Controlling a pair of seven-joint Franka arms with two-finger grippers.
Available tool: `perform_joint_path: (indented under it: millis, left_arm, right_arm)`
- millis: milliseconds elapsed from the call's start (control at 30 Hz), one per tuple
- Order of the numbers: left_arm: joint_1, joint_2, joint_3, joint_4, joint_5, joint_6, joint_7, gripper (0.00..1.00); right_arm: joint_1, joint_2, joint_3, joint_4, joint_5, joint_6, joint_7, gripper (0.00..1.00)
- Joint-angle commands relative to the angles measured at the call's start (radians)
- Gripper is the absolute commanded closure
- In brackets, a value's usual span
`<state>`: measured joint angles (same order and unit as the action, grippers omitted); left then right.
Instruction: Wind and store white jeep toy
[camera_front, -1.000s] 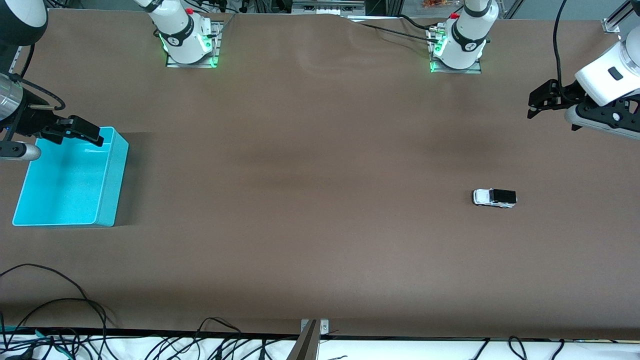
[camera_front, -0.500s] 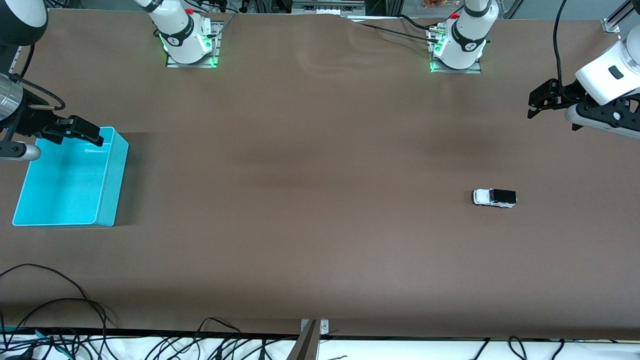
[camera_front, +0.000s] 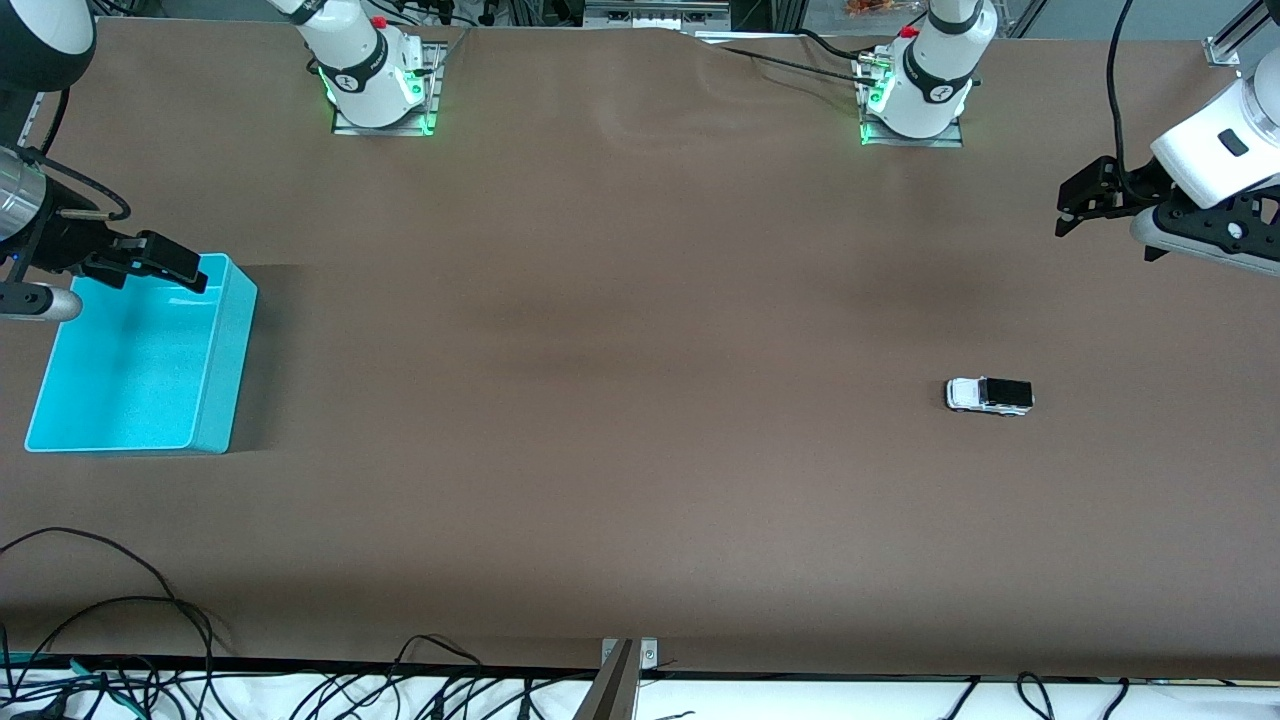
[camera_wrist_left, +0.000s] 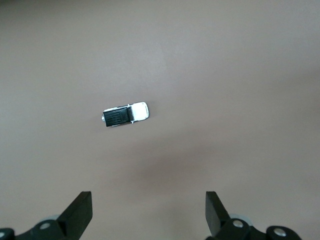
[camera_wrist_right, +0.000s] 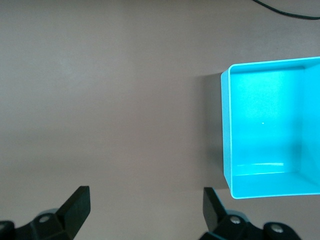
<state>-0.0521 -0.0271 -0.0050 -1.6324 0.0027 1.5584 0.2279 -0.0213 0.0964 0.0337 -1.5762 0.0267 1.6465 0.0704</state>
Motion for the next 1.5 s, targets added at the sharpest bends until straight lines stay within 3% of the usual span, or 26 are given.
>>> perform_joint_path:
  millis: [0, 1467]
  left_arm:
    - [-0.006, 0.015, -0.003, 0.028, 0.028, -0.008, 0.001, 0.0]
    - [0.001, 0.047, -0.001, 0.026, 0.03, -0.003, 0.01, 0.0]
  right_arm:
    - [-0.017, -0.003, 0.017, 0.007, -0.01, -0.01, -0.012, 0.0]
    - [-0.017, -0.003, 0.017, 0.007, -0.008, -0.011, -0.014, 0.0]
